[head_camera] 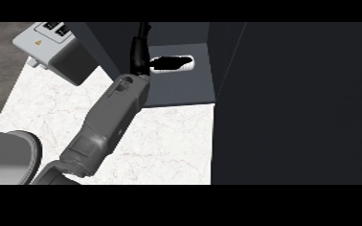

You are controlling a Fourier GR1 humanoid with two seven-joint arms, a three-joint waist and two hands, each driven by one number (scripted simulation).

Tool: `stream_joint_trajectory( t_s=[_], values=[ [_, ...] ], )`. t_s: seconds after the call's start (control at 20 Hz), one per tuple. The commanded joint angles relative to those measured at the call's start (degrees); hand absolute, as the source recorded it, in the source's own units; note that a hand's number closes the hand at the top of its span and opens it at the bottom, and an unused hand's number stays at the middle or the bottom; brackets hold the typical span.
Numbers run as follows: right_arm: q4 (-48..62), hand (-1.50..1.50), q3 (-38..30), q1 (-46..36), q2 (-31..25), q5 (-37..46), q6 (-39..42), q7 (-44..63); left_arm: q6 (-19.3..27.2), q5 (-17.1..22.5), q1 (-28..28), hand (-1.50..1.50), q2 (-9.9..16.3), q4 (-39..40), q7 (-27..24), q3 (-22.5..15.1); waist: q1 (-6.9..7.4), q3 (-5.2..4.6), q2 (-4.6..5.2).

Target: Pick up the bottled water, place it into the cabinet and close the cabinet

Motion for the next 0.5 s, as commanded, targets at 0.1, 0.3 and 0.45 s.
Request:
stream_joint_trajectory(
  t_s=[0.1, 0.3, 0.45],
  values=[
    [-0.3, -1.50, 3.0, 1.5, 1.6, 4.2, -2.5, -1.6, -10.9, 3.4, -0.9, -1.50, 3.1, 1.0, -6.8, 4.8, 1.85, -0.29, -0.02],
    [-3.2, -1.50, 0.4, 1.5, 0.4, 1.1, -2.8, 1.0, -15.2, 3.8, 1.7, -1.50, 2.7, -2.3, -8.8, 4.6, 3.27, -0.27, -0.49],
    [2.6, -1.50, 0.6, -0.9, 1.3, 2.5, -2.2, -2.0, -16.9, 4.0, 1.1, -1.50, 1.8, -1.4, -10.6, 5.2, 3.15, -0.24, -0.37]
  ],
)
